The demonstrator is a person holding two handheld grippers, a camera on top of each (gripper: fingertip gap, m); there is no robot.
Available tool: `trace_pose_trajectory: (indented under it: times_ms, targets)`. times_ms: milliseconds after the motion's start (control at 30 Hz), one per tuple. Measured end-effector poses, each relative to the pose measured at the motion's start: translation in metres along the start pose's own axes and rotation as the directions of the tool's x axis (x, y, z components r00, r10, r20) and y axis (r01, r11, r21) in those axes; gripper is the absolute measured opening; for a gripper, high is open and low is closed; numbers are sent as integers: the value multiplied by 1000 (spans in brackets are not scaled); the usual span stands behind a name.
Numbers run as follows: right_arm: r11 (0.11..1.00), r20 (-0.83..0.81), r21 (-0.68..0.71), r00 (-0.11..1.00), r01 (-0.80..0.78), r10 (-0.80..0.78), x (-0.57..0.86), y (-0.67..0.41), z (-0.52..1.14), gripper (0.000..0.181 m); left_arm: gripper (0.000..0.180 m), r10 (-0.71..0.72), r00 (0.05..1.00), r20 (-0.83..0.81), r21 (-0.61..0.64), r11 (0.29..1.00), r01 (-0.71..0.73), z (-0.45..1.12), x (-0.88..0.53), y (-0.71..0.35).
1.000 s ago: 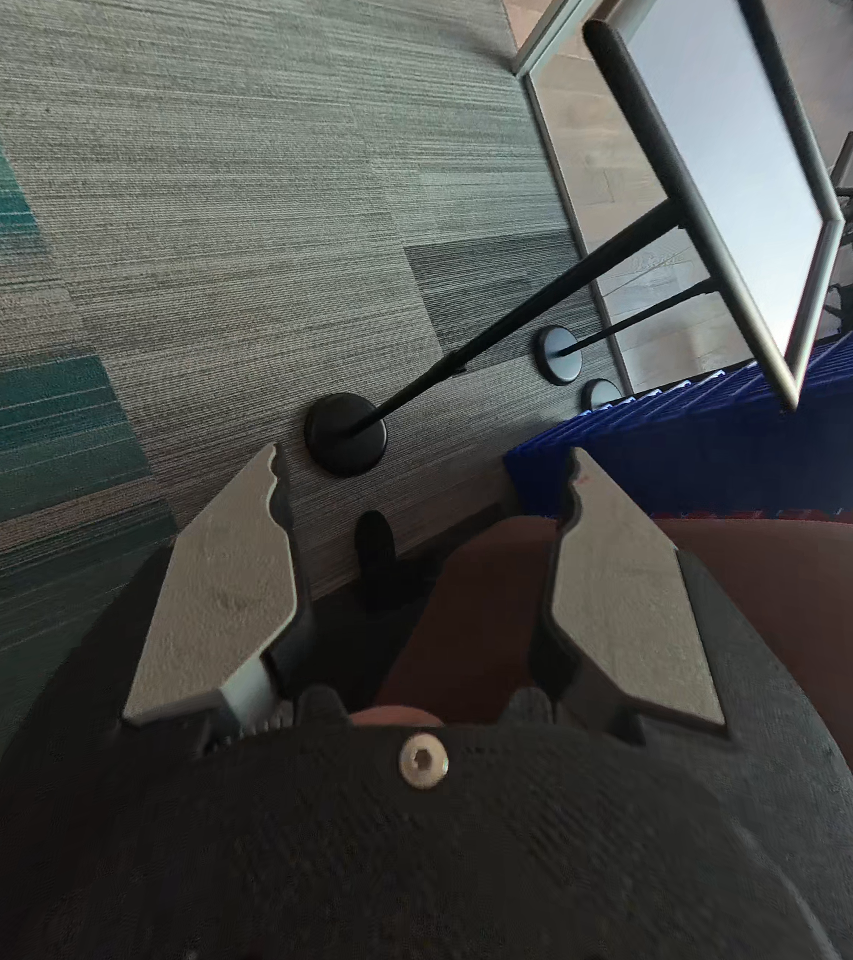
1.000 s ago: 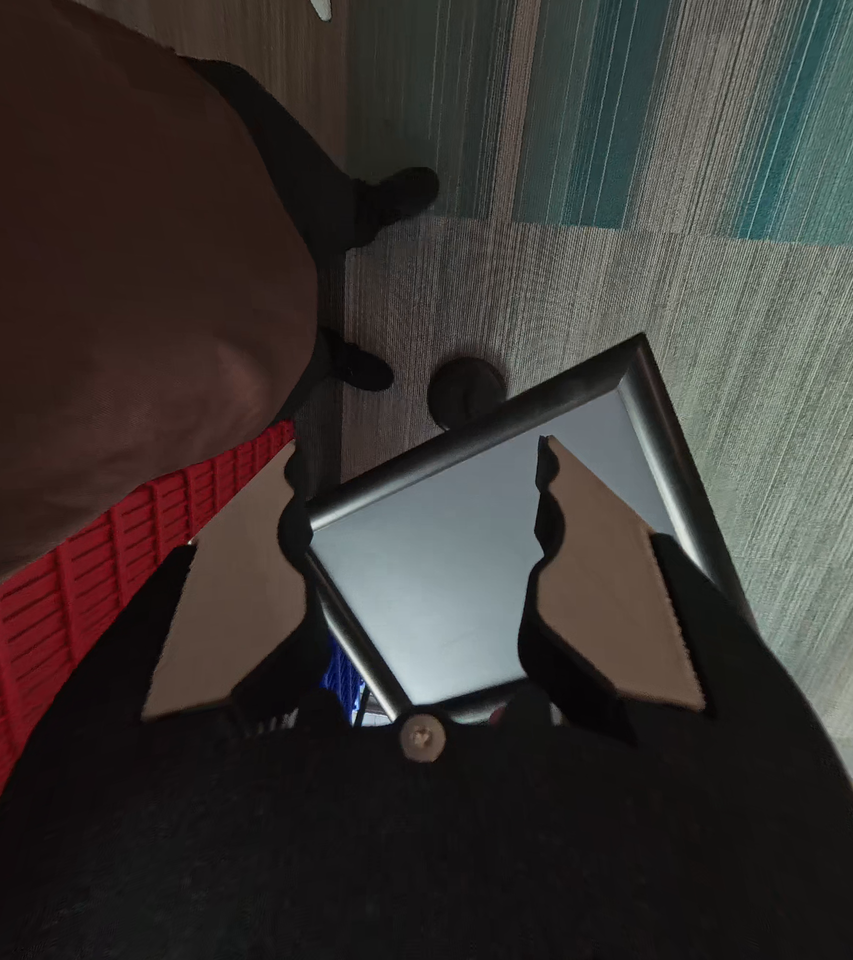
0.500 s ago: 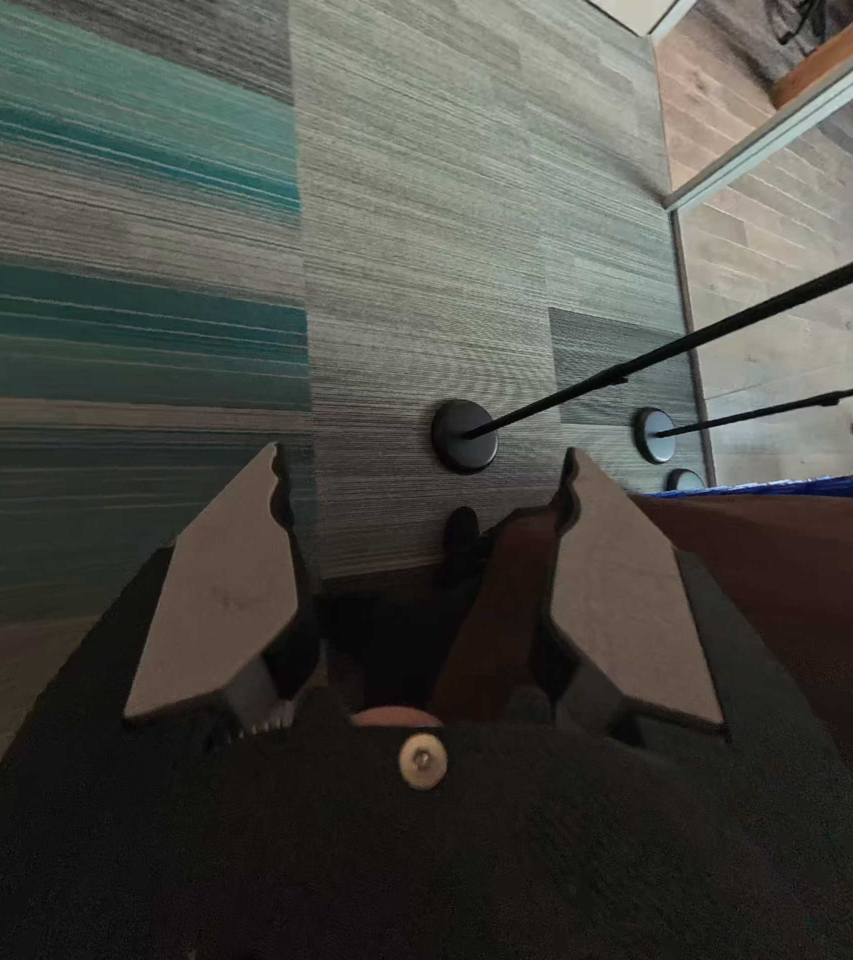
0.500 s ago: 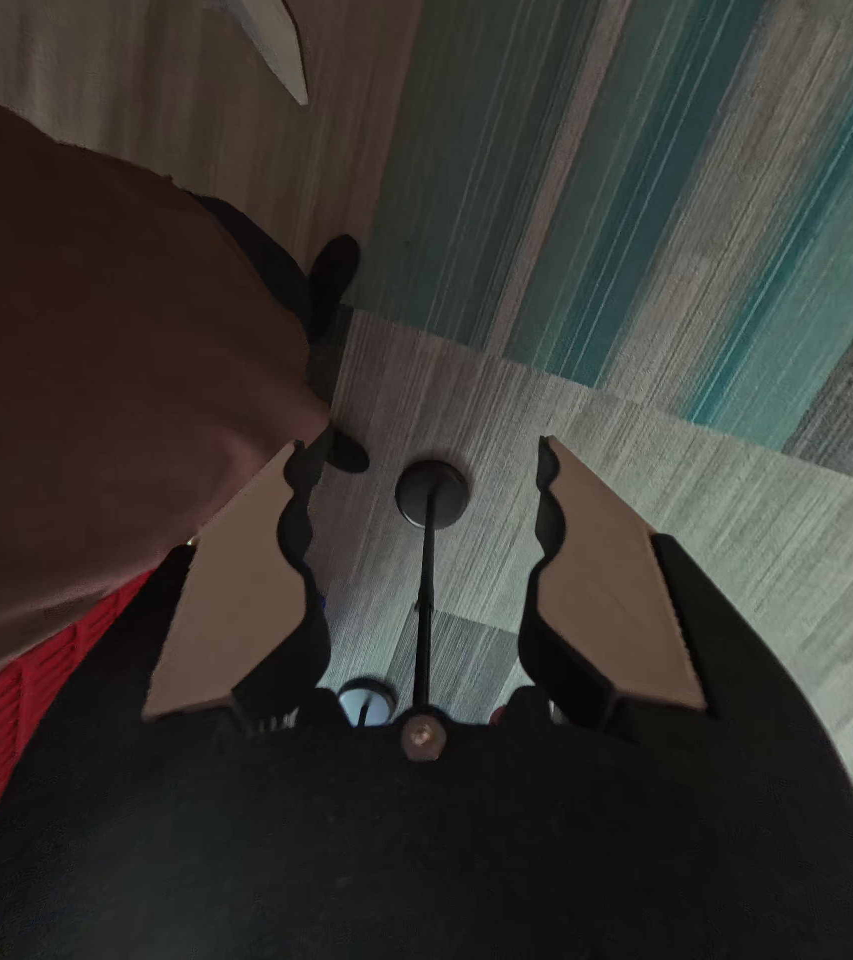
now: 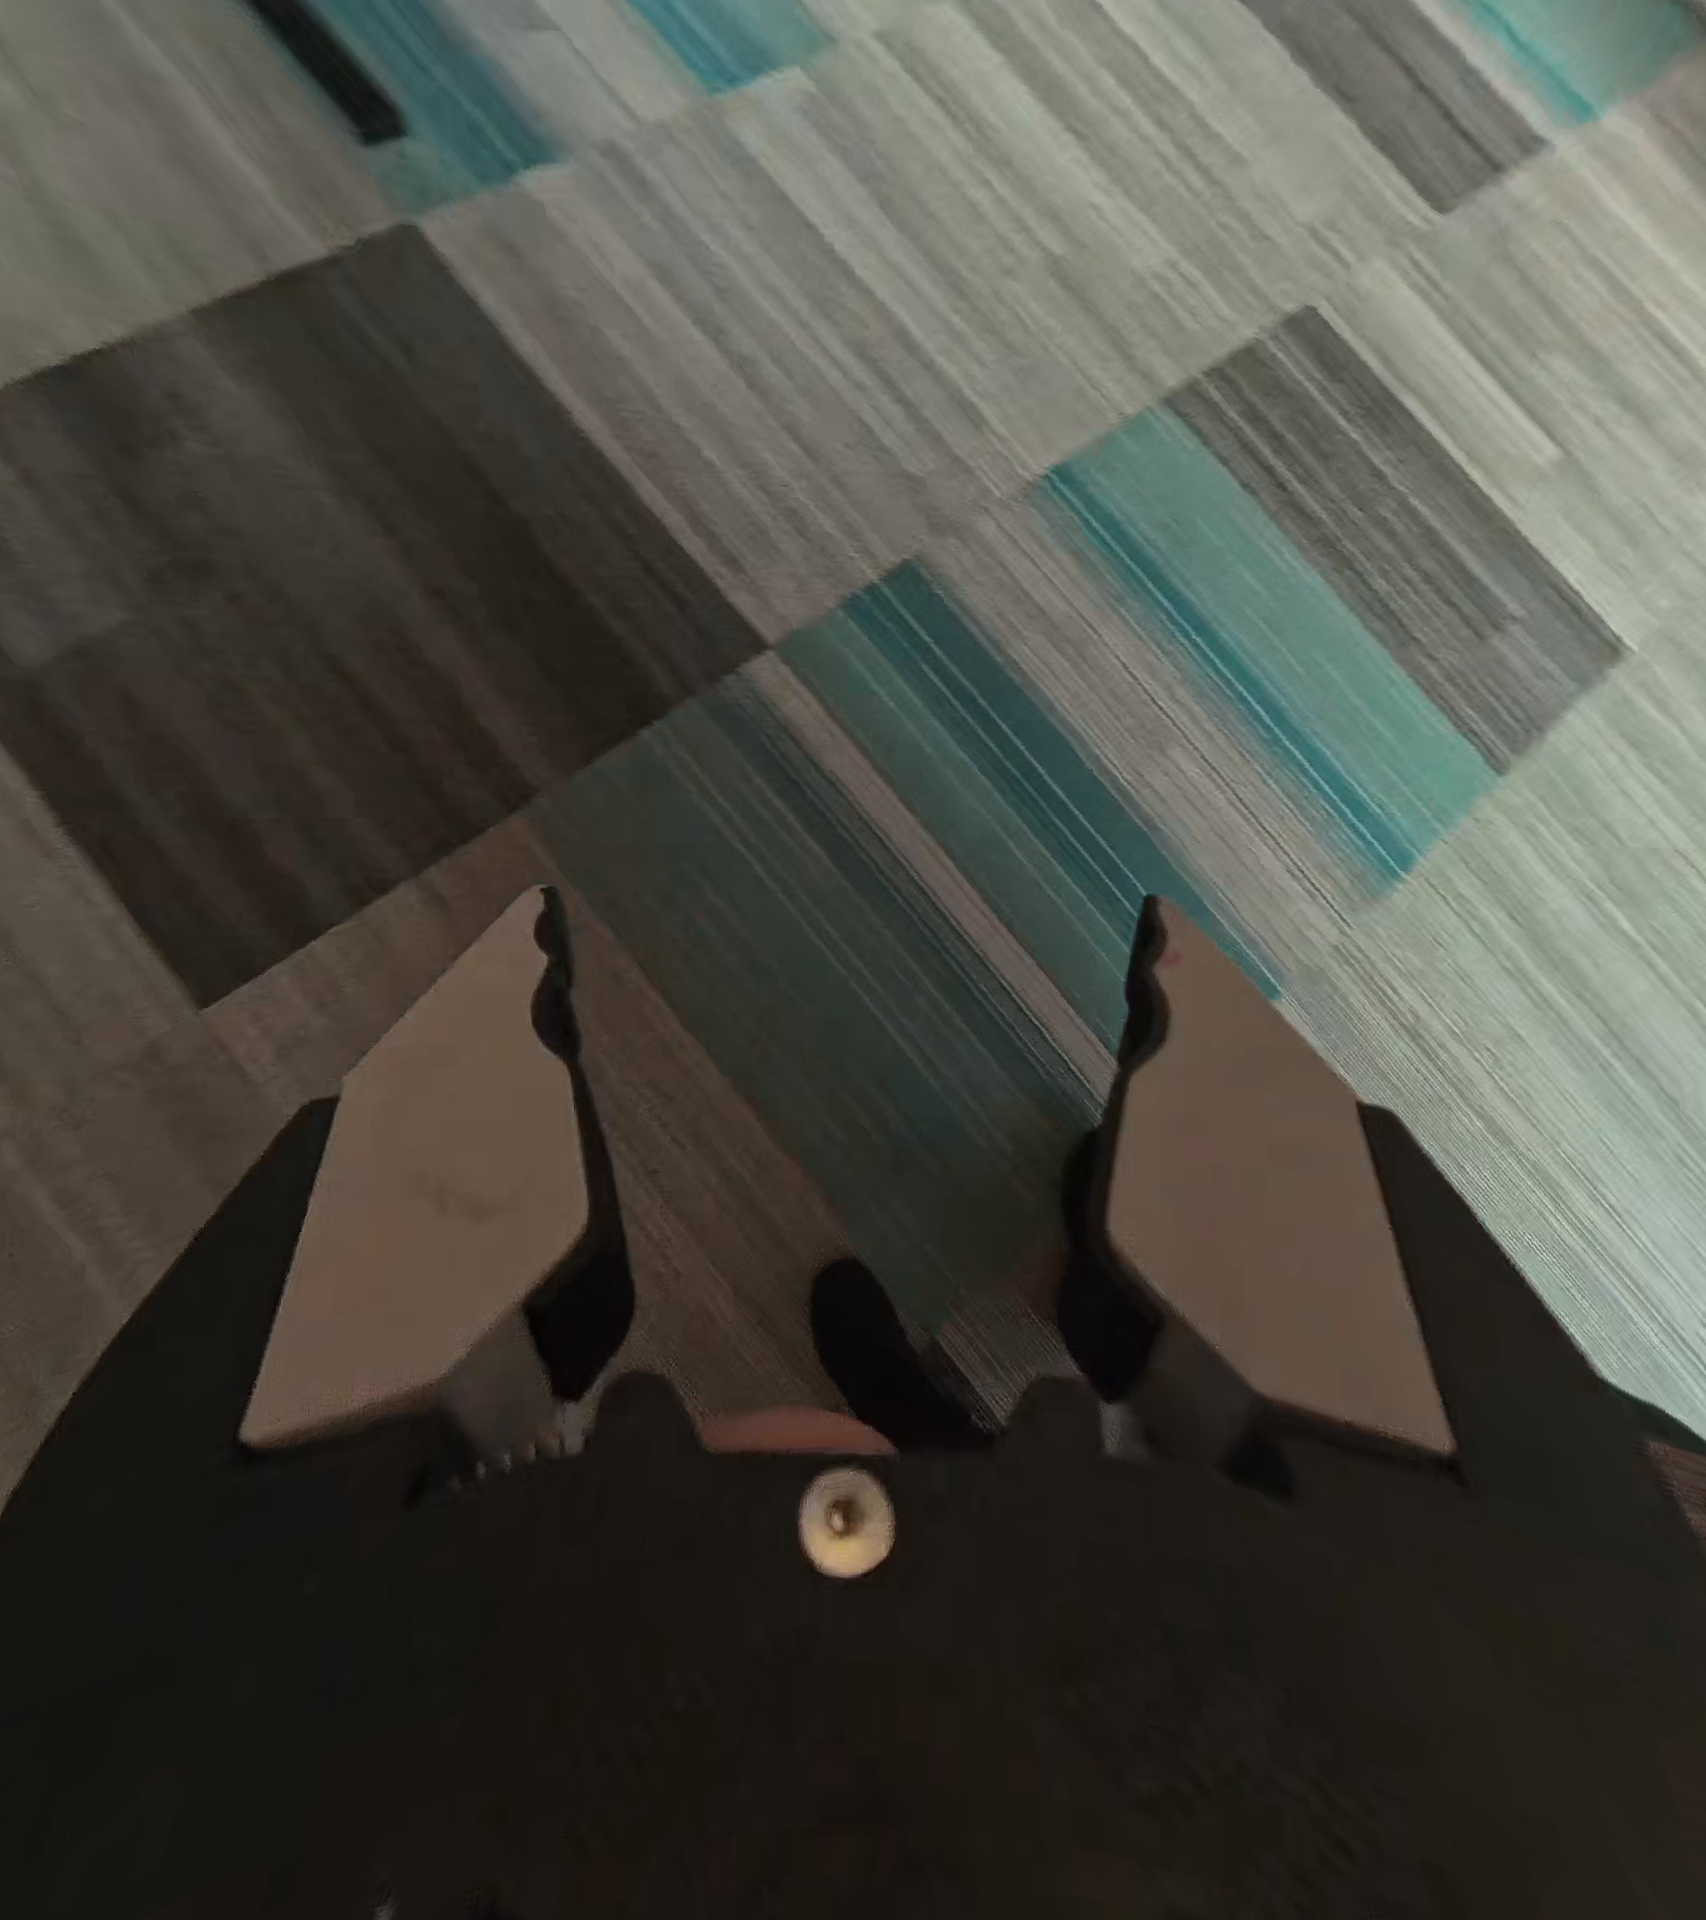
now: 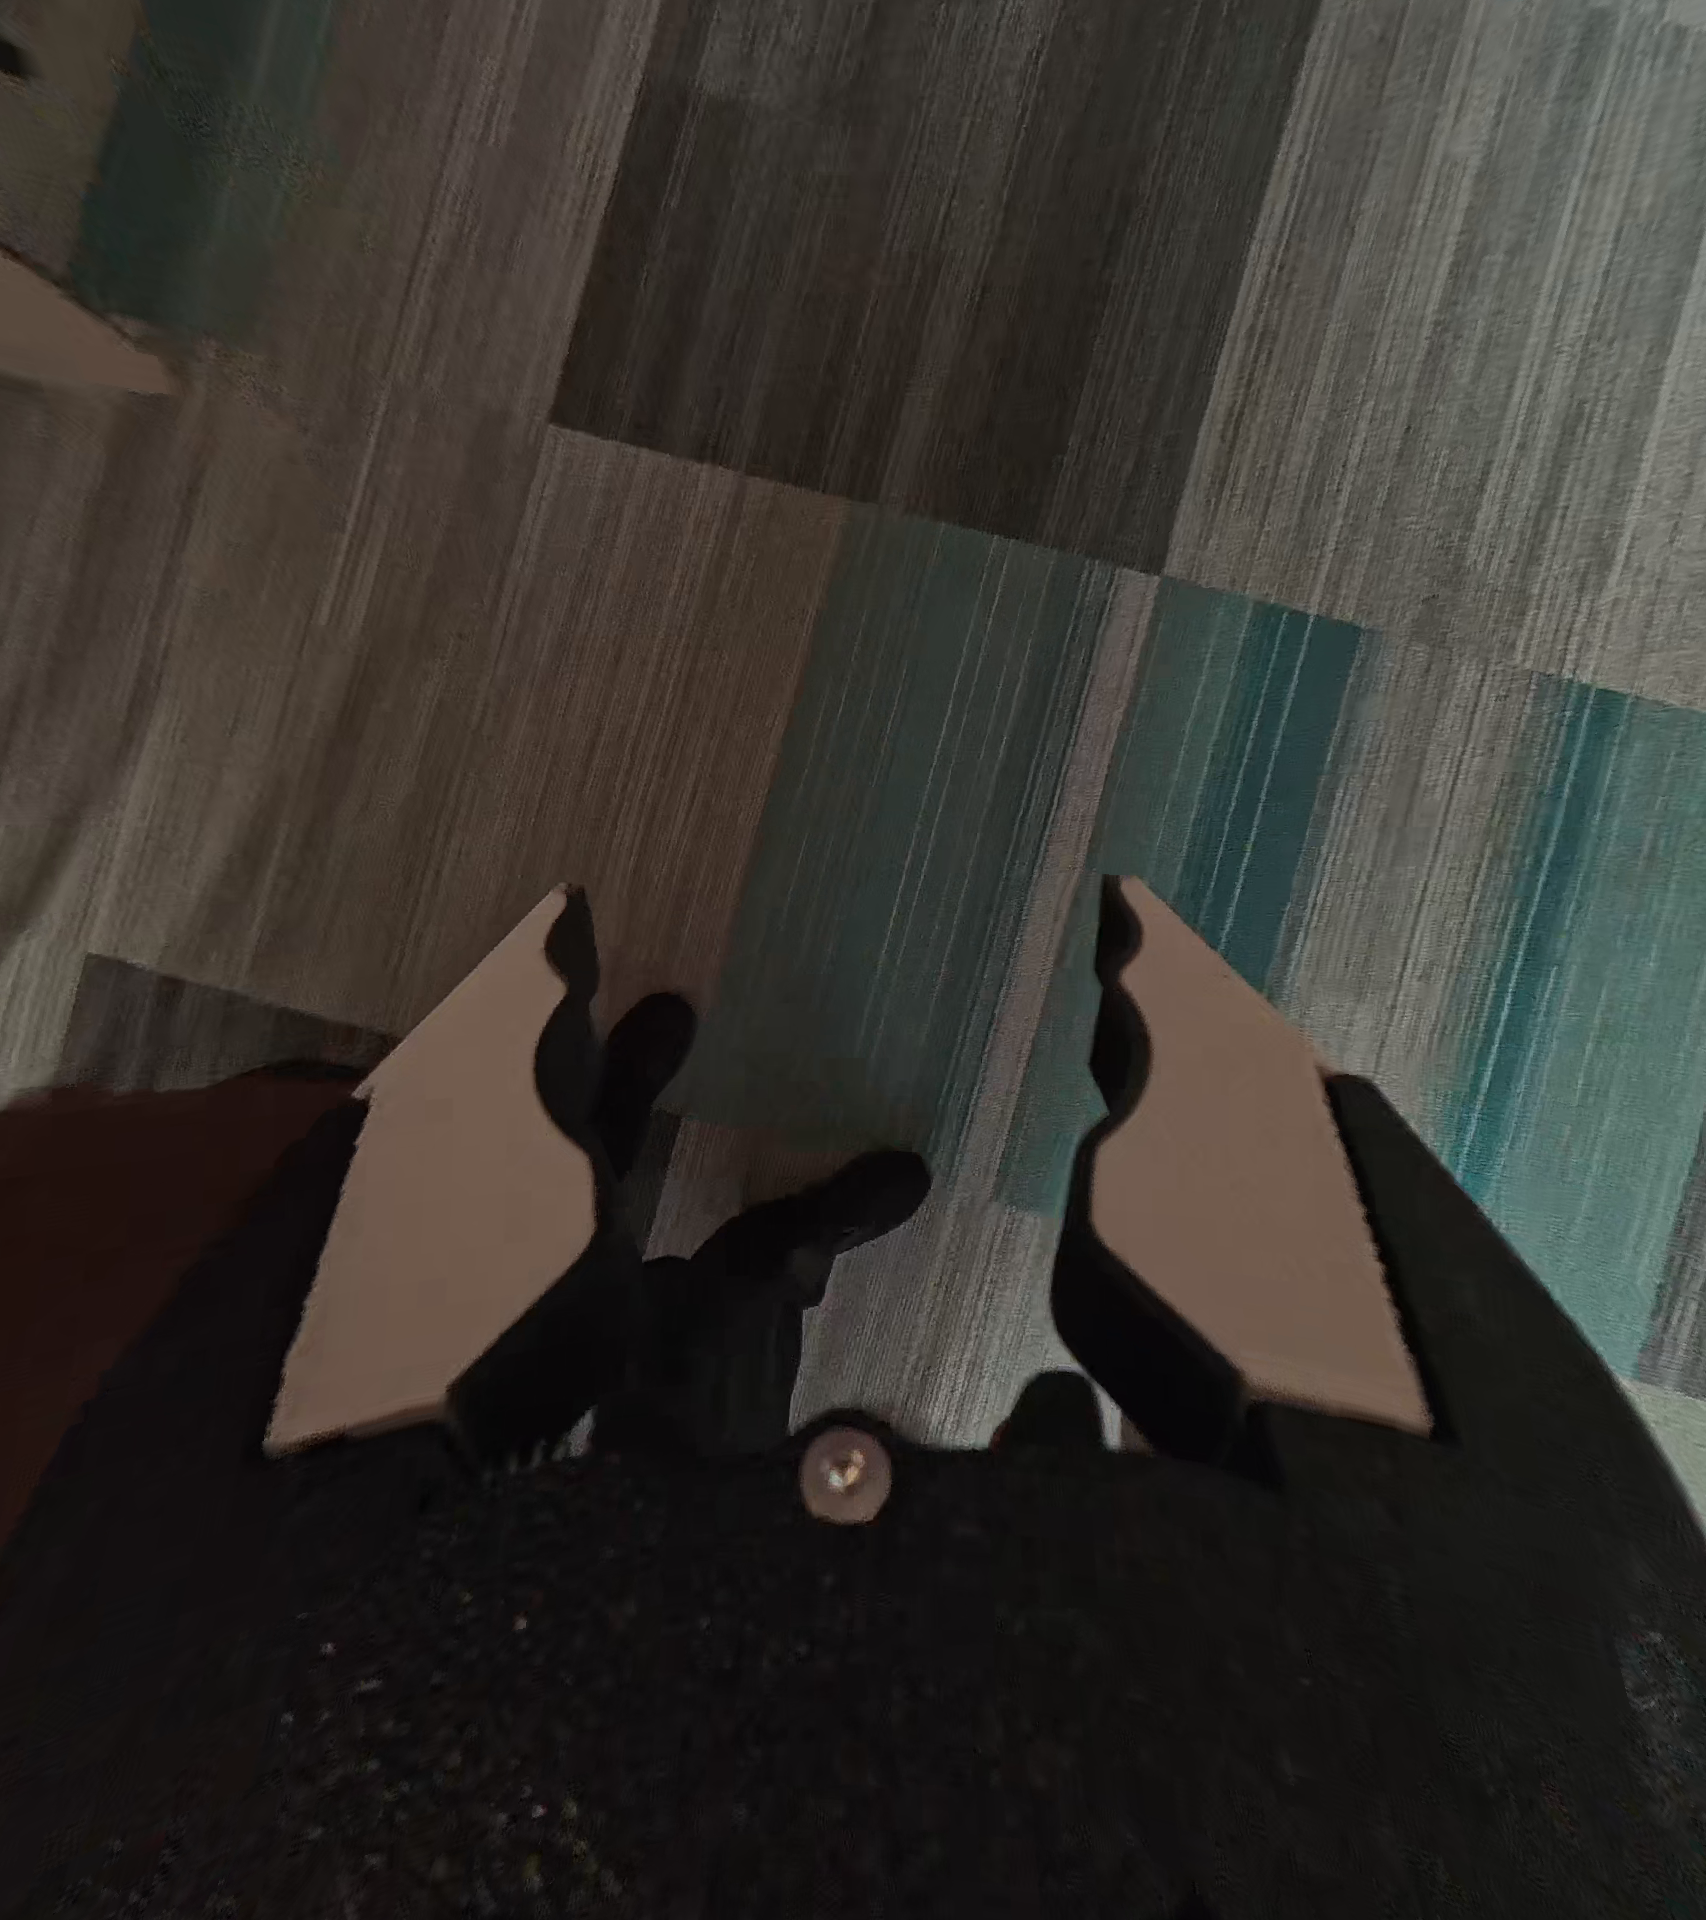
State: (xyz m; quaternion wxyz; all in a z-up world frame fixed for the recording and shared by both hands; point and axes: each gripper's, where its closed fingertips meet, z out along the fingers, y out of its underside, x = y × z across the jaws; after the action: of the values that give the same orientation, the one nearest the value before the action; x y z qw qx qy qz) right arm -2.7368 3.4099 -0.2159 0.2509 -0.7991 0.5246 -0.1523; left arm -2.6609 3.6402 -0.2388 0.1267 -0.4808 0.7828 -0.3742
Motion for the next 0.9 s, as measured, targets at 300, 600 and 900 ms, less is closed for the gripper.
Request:
trace_pose_trajectory:
  times_ms: [300,600,900]
  targets:
    - [967,-58,253,998,19,-4,65,-113,20,117,103,-137,935,326,130,987,99,-70,-50,-8]
    - [944,-220,277,944,-180,245,180,-32,-5,116,103,107,989,-102,-95,989,-116,44,112,32]
    - [735,-407,329,613,-593,677,208,237,-76,110,103,493,552,-673,-28,728,-685,131,361,41]
